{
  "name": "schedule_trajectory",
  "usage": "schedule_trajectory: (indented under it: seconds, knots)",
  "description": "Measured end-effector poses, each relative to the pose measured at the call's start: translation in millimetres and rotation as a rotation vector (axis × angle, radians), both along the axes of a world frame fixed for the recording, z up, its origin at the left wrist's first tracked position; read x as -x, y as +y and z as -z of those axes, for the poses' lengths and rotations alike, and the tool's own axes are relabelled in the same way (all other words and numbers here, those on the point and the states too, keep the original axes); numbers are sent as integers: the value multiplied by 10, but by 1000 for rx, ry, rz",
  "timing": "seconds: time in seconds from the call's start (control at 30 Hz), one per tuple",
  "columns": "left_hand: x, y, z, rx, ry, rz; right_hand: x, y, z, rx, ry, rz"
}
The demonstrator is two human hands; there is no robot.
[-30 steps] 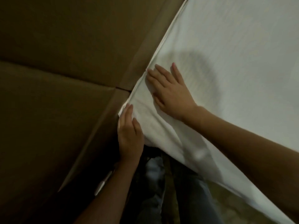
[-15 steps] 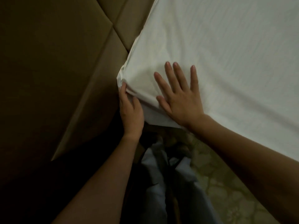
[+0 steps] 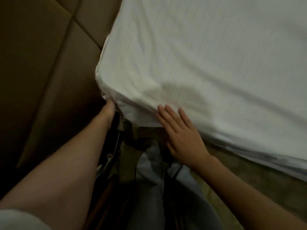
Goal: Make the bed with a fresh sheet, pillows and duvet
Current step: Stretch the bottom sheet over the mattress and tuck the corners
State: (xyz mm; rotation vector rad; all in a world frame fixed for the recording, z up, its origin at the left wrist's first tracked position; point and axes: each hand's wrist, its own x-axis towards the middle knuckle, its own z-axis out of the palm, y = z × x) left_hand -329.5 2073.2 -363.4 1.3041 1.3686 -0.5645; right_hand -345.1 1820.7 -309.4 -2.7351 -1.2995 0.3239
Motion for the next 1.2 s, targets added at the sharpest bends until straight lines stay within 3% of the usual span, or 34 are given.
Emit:
schedule_trajectory:
  seconds: [0.1, 0.2, 0.4, 0.6, 0.8, 1.07, 1.2]
  knots:
    - [229, -375, 294, -310, -143, 154, -27, -143, 143, 7, -96, -41]
    - [362, -785, 531, -455, -382, 255, -83, -176, 371, 15, -263, -96]
    - [304, -948, 976, -643, -540, 588, 41, -275, 959, -104, -582, -55]
    - [352, -823, 1154, -1069, -829, 713, -57, -423, 1339, -78, -712, -142]
    - [461, -933, 1117, -1303, -1160, 779, -103, -489, 1467, -134, -822, -205]
    - [463, -1256, 1355, -1514, -979, 1003, -113, -692, 1817, -95, -797, -179]
    - [471, -1388, 1562, -1377, -883, 985, -66, -682, 2045, -192, -883, -79]
